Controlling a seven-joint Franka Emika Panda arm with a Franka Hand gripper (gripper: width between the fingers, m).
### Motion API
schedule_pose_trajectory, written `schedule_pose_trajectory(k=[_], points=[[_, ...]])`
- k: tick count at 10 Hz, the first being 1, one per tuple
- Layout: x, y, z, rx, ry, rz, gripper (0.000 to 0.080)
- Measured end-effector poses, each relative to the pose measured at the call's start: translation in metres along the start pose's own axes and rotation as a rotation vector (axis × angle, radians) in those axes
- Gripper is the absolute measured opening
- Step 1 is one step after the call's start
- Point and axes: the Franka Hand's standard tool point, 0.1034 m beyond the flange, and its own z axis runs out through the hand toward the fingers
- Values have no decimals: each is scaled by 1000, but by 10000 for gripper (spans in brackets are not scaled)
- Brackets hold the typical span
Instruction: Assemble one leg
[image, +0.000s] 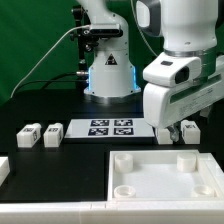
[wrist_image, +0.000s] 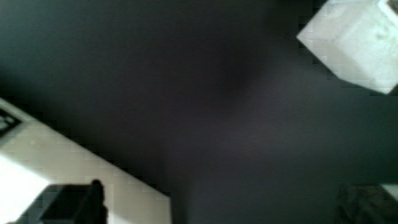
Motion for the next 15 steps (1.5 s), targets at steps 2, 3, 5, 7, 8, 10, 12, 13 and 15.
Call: schedule_pose_trajectory(k=[2, 3, 5, 7, 8, 10, 12, 13, 15], points=[[0, -5, 1, 15, 0, 195, 649], [-5, -17, 8, 29, 5, 390, 649], [-14, -39, 17, 45, -24, 522, 649], [-19, -44, 18, 49, -51, 518, 649], [-20, -46, 18, 50, -60, 514, 649], [-26, -49, 14, 91, -300, 509, 649], [-29, -53, 16, 130, -475, 502, 649], [-29, -53, 15, 153, -577, 505, 649], [-24, -46, 10, 201, -697, 468, 649]])
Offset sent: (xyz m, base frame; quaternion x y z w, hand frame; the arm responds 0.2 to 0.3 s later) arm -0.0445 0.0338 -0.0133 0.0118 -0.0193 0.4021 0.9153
